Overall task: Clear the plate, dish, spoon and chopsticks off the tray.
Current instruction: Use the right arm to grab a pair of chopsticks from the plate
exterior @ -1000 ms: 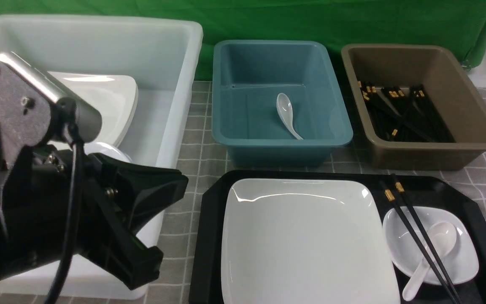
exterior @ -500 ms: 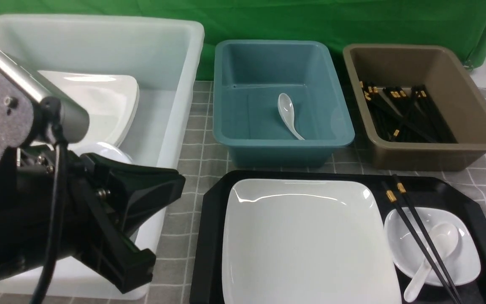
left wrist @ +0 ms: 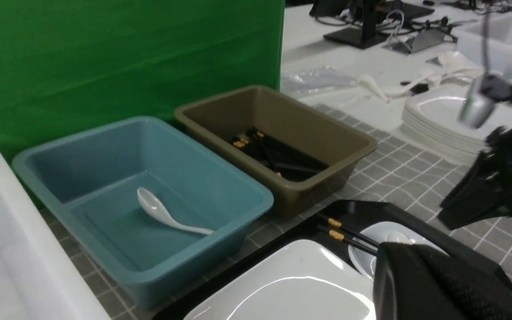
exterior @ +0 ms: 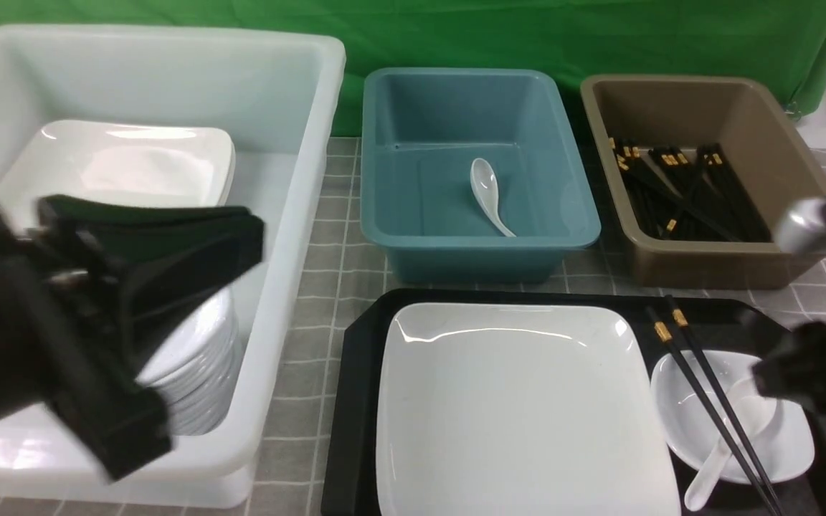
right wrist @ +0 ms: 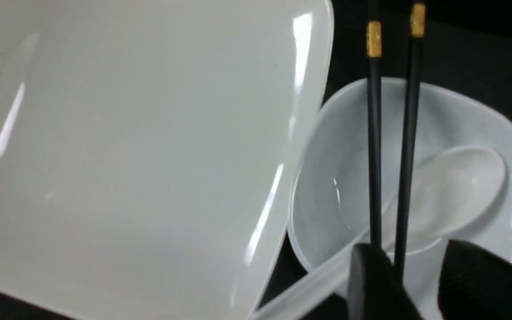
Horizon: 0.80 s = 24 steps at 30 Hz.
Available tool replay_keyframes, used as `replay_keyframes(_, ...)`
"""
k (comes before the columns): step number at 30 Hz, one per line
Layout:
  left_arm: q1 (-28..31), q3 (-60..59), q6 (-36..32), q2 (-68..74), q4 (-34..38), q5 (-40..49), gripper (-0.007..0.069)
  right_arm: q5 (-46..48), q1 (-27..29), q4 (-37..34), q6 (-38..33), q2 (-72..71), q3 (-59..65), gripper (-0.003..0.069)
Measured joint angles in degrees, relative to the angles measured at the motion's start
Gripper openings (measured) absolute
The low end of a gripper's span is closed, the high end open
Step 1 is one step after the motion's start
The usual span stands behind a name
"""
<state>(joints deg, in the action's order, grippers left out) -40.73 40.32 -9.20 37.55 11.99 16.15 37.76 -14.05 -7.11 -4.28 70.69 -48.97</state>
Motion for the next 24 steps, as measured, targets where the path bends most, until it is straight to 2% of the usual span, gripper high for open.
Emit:
replay_keyframes(3, 0.0, 0.0, 0.0, -3.67, -0.25, 3.3, 0.001, 0.0, -1.25, 0.17, 0.05, 8.56, -4.29, 0.0357)
replay_keyframes(8, 0.0, 0.0, 0.0, -6.37, -0.57, 5.64, 0.001, 0.1, -1.28, 3.21, 1.64, 15.96, -7.64, 0.0444)
replay_keyframes(24, 0.0, 0.0, -0.04, -7.0, -1.07, 6.55, 0.001, -1.32, 1.95, 4.54, 2.22, 27.34, -8.49, 0.0466)
